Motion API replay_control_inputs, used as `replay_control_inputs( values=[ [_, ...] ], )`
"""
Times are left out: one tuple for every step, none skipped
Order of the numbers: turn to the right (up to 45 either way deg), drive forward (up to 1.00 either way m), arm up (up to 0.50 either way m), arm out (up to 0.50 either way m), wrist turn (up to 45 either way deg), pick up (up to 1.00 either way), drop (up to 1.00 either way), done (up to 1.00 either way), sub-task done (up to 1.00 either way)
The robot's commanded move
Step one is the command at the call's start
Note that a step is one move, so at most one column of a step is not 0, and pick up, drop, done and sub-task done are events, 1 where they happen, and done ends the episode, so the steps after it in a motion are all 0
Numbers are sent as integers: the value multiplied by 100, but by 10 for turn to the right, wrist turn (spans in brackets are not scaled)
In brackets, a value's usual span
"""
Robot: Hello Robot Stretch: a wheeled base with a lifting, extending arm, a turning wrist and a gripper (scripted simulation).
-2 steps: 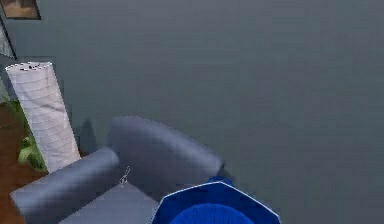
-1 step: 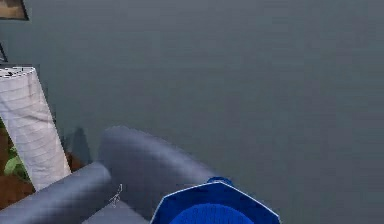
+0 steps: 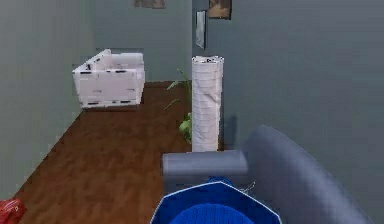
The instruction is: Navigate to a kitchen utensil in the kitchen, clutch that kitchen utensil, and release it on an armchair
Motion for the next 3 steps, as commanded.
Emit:
replay_control_inputs(
  values=[
    [-300, 0, 0, 0, 0, 0, 0, 0, 0],
    [450, 0, 0, 0, 0, 0, 0, 0, 0],
    [180, 0, 0, 0, 0, 0, 0, 0, 0]
  ],
)
